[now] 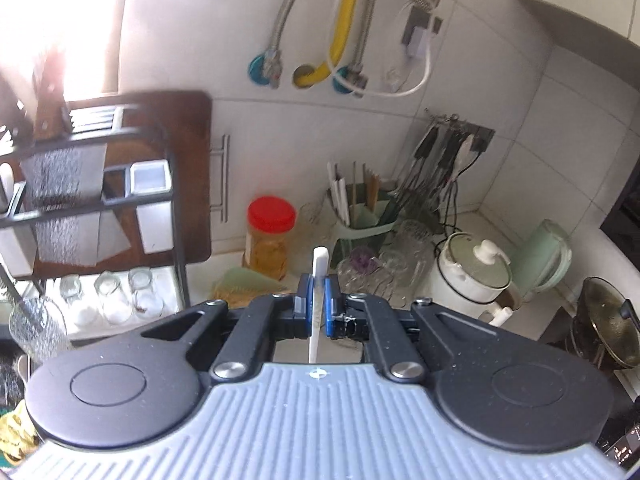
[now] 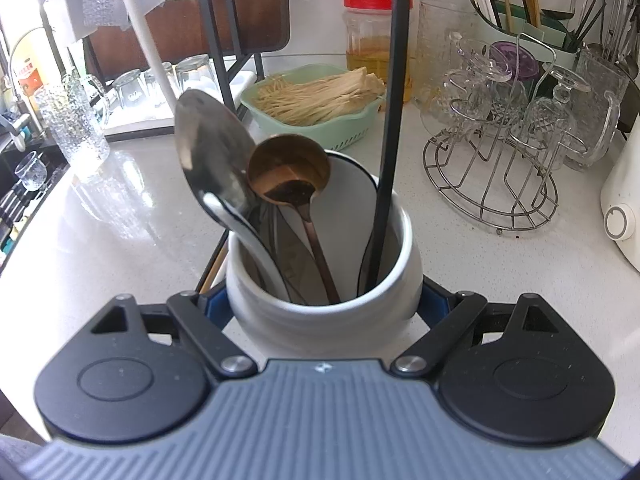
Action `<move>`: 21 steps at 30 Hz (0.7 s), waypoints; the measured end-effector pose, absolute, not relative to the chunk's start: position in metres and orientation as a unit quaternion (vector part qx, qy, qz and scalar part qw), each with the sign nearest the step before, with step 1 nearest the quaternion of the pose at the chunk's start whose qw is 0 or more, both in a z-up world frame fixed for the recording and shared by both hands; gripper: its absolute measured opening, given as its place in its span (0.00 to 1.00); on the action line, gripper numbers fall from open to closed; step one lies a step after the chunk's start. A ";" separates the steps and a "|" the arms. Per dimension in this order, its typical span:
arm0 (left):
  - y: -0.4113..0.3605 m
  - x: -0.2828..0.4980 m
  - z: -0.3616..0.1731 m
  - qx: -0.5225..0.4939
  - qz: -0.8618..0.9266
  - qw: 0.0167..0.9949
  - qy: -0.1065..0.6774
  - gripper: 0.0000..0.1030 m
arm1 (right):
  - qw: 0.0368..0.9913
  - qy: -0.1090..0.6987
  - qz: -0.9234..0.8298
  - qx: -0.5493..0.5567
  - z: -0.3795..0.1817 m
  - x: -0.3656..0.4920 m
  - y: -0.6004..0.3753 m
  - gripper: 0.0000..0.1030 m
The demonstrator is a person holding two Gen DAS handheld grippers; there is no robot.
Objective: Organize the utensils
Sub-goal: 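Lift the white chopstick with the left gripper and carry it to the mug, then lower the white chopstick into the white mug and open the left gripper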
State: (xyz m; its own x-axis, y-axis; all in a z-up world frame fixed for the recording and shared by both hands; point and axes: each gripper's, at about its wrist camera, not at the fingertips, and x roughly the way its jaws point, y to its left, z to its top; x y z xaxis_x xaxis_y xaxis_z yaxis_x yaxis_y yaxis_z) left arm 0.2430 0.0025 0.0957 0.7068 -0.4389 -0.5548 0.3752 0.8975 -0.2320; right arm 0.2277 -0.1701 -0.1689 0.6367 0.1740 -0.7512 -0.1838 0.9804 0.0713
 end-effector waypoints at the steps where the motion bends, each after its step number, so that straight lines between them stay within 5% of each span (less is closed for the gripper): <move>1: 0.001 0.242 0.099 -0.051 -0.225 0.922 0.310 0.06 | 0.905 0.415 0.099 -0.006 -0.169 0.228 -0.170 0.89; 21: -0.034 0.249 0.095 -0.059 -0.269 0.910 0.311 0.06 | 0.906 0.410 0.103 -0.009 -0.169 0.227 -0.171 0.89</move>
